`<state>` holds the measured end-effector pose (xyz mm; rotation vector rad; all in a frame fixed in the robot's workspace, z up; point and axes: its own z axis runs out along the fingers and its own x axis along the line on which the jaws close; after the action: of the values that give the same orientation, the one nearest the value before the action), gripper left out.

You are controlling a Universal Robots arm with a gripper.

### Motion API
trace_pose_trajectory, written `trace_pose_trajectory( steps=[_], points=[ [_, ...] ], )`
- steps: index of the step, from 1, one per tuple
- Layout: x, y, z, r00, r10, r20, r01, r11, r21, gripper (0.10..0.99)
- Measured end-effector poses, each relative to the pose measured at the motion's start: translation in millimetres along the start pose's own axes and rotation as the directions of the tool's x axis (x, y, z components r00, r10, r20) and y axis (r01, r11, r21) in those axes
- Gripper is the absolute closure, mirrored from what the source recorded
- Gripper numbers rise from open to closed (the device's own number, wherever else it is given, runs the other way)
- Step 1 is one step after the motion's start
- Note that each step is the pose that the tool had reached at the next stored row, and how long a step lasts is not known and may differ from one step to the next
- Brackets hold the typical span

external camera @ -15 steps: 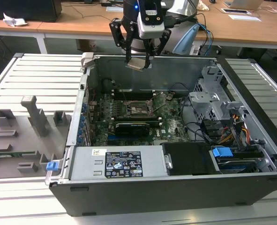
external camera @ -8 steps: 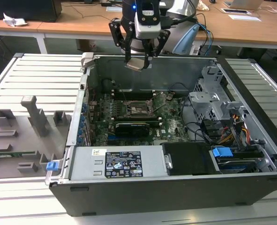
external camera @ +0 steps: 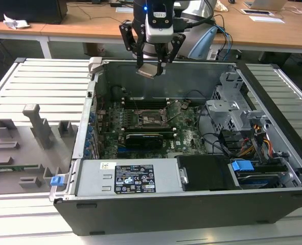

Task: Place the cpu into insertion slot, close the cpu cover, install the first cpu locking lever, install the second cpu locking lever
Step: 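Place the cpu into insertion slot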

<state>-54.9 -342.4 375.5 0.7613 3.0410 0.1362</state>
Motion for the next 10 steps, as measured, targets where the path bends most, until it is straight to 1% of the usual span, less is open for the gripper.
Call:
trace_pose_trajectory(
  steps=[3,10],
  points=[
    [0.0,0.0,0.5,0.9995,0.031,0.0034,-0.031,0.9995,0.001,0.545],
    [0.0,-0.1,1.1,0.9967,0.08,0.0079,-0.08,0.9968,0.0,0.545]
  ],
)
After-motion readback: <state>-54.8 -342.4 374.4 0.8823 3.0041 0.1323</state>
